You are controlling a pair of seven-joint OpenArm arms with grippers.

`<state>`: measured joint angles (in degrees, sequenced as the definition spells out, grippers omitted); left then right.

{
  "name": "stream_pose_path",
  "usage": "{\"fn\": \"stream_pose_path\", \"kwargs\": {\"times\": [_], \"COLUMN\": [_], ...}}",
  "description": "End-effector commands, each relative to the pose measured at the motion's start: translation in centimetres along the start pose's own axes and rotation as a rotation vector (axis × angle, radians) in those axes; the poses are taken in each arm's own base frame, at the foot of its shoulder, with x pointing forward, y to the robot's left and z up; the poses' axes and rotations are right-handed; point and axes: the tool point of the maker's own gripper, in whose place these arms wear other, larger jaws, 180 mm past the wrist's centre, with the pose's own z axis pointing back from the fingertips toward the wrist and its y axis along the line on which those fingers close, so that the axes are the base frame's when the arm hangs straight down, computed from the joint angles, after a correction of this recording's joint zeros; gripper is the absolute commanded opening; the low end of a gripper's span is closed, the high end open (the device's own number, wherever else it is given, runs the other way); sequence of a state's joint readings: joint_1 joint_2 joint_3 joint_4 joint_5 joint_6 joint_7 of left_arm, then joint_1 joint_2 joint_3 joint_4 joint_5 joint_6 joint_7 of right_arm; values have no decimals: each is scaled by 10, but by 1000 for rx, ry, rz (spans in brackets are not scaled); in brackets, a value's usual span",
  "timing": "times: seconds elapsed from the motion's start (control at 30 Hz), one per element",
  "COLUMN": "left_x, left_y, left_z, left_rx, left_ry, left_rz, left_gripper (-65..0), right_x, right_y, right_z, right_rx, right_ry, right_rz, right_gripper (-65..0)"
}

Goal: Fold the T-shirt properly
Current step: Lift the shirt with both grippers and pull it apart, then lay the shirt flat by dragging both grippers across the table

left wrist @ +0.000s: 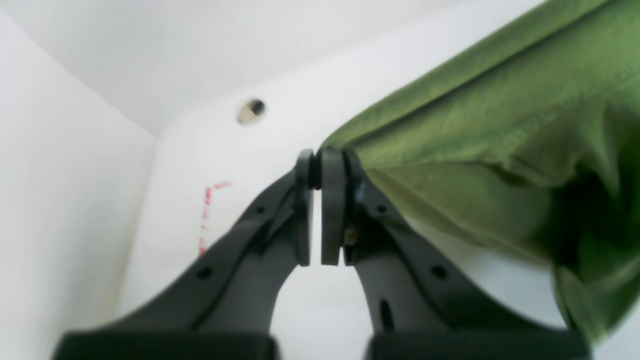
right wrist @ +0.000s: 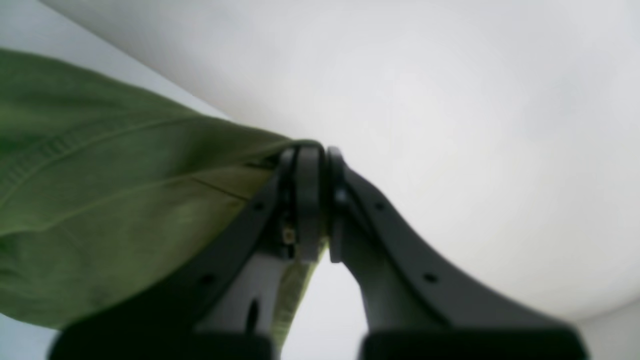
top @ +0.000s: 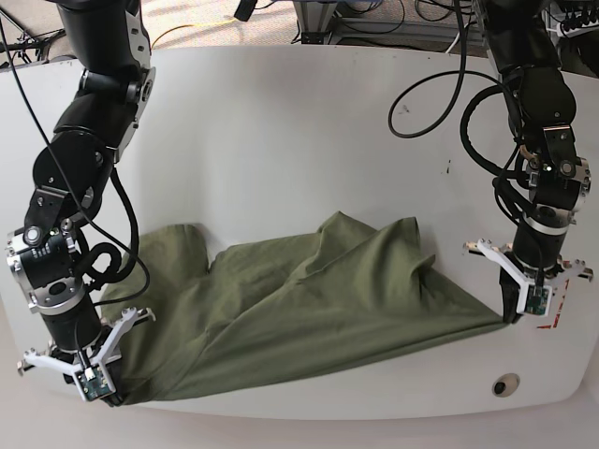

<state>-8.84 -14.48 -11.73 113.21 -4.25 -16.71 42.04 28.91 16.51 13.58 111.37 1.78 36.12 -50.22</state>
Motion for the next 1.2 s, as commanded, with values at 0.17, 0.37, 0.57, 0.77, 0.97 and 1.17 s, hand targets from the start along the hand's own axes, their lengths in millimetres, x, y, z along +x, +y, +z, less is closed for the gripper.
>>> {"fn": "stream_pose_path", "kwargs": {"times": [0.17,0.37,0.57,0.77,0.97,1.17], "left_x": [81,85,27,-66,-144,-191], "left_y": [36,33,6,-41,-86,-109], "left_z": [-4,-6,-4,21,66,107], "left_rx": [87,47,-63,-230,-371,-449], "left_ry": [-109,-58,129,358,539,668], "left_rz": [-43,-141,-248,-297,-262,-240], "left_gripper": [-650,-650,-650,-650,-650,-650], "right_x": [67,77,18,-60,-127,-177], "right_y": [-53,-62,-40,-8,25,60], "right_z": [9,20,23,35,59,87], "right_rx": [-123,-158,-102,-30,17,56], "right_ry": [-120,-130,-12,146,295,419], "right_rz": [110,137,109,27,-75,-179], "right_gripper": [-650,-650,-650,-650,-650,-650]}}
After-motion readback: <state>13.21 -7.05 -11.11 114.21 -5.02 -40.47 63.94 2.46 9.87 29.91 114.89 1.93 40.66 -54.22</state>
